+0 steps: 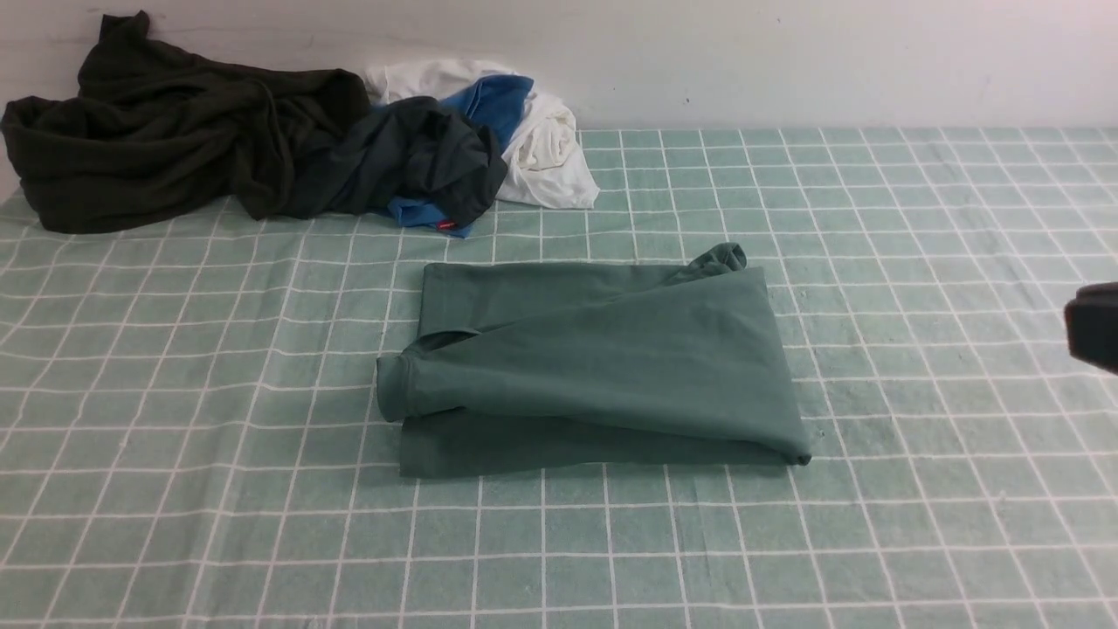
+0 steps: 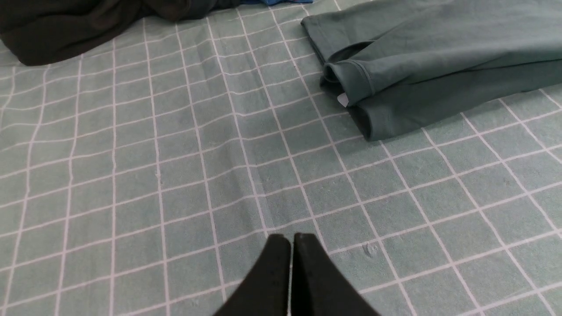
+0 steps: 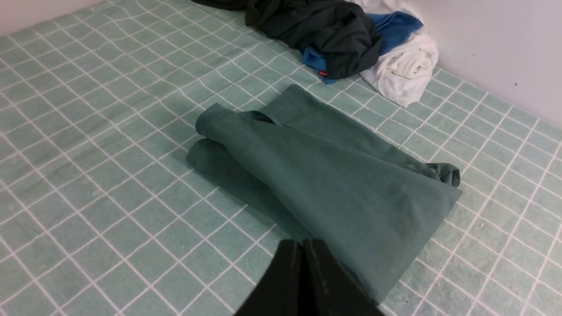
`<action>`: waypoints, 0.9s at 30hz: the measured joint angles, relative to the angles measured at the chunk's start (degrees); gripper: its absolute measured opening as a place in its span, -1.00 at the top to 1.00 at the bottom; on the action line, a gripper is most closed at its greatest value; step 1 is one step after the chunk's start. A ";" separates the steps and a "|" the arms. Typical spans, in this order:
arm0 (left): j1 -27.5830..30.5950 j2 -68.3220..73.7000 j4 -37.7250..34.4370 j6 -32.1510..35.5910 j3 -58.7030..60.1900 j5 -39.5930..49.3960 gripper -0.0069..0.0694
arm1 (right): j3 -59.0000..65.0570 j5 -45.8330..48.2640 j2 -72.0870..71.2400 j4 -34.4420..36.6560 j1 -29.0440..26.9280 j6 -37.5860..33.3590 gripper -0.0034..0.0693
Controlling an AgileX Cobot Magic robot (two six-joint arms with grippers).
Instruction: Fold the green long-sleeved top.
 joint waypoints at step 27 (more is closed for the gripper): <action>0.00 0.00 -0.01 0.00 0.00 0.02 0.83 | 40.75 -43.46 -22.53 -3.60 -14.48 7.27 0.94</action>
